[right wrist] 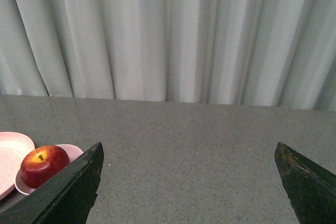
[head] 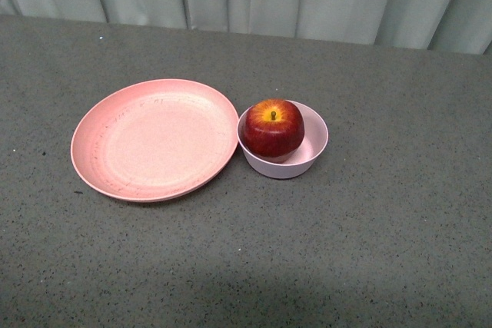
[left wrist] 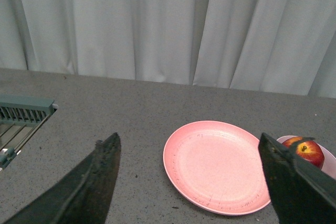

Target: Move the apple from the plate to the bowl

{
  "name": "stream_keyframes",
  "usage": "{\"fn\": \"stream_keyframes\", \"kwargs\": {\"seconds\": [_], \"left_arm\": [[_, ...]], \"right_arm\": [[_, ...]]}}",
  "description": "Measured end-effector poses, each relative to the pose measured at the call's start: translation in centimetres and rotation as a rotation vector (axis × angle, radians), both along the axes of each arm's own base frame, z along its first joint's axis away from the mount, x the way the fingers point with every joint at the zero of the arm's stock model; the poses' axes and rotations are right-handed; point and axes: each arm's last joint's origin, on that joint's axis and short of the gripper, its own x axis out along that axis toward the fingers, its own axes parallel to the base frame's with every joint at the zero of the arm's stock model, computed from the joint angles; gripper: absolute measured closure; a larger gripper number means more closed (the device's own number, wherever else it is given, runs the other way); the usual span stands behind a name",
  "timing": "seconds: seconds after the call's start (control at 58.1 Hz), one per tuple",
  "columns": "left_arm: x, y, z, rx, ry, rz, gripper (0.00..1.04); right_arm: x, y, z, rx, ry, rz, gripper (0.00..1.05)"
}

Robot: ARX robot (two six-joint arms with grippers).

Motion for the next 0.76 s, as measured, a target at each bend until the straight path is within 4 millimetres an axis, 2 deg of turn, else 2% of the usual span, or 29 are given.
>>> {"fn": "stream_keyframes", "kwargs": {"seconds": [0.086, 0.138, 0.189, 0.757], "left_arm": [[0.00, 0.00, 0.00, 0.000, 0.000, 0.000, 0.10], [0.00, 0.00, 0.00, 0.002, 0.000, 0.000, 0.05], [0.00, 0.00, 0.00, 0.003, 0.000, 0.000, 0.07], [0.00, 0.00, 0.00, 0.003, 0.000, 0.000, 0.07]], "right_arm": [[0.00, 0.00, 0.00, 0.000, 0.000, 0.000, 0.09], [0.00, 0.00, 0.00, 0.000, 0.000, 0.000, 0.09], [0.00, 0.00, 0.00, 0.000, 0.000, 0.000, 0.09], [0.00, 0.00, 0.00, 0.000, 0.000, 0.000, 0.09]]}}
